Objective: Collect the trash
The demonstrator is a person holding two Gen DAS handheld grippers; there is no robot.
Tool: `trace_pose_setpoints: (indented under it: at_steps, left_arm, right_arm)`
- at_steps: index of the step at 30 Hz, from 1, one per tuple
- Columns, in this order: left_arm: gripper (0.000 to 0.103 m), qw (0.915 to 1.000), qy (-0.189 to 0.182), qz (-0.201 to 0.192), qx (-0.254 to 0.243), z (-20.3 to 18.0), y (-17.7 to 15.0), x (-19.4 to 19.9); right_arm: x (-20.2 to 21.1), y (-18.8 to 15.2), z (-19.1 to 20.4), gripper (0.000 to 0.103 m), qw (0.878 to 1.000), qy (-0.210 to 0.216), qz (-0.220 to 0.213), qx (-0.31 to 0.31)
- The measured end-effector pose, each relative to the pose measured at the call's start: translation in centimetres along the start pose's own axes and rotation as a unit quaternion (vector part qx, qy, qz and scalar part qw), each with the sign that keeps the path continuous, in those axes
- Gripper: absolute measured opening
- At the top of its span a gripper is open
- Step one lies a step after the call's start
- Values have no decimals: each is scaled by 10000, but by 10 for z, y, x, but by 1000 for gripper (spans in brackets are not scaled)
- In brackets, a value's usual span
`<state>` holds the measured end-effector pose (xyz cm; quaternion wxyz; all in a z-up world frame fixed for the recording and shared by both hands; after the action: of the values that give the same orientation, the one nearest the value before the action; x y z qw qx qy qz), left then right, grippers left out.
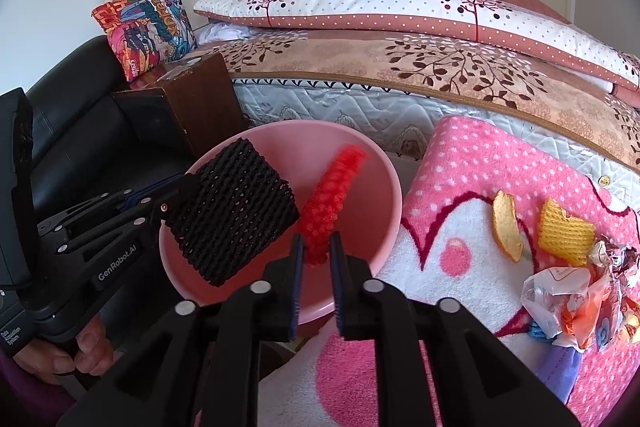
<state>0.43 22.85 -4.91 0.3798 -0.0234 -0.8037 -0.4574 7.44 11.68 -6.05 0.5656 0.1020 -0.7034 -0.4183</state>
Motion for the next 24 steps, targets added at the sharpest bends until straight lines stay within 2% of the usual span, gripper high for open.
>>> trace_pose_setpoints:
  at_steps: [3,6,14,24]
  left_arm:
    - [19,10000,-43,40,71,1,0,0]
    - [25,9998,-95,68,154,1,1,0]
    - [25,9993,-298,-3,211,-5,3,7]
    - [25,9985,-537,-20,-134,-36,-7,18]
  right_arm:
    - [1,0,-1,28,10000,20,-32,-23]
    - [2,-1,-2,29,10000,15,-46,-36]
    - [10,-7,-8,32,9998,-52,-132,-156]
    - [41,-30,-25,32,9987,-314,-253,-324]
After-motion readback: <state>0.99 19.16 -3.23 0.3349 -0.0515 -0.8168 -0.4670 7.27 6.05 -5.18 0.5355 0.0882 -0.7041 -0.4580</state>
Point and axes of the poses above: each gripper's, at about its wrist camera, not at the fingertips, and x roughly against the way its jaws point, z to its left, y to its top, the point moved 7 cm from there along -x, roughly the way its jaws point, and after that the axes turned 14 degrees about x, right-handed, at the moved point
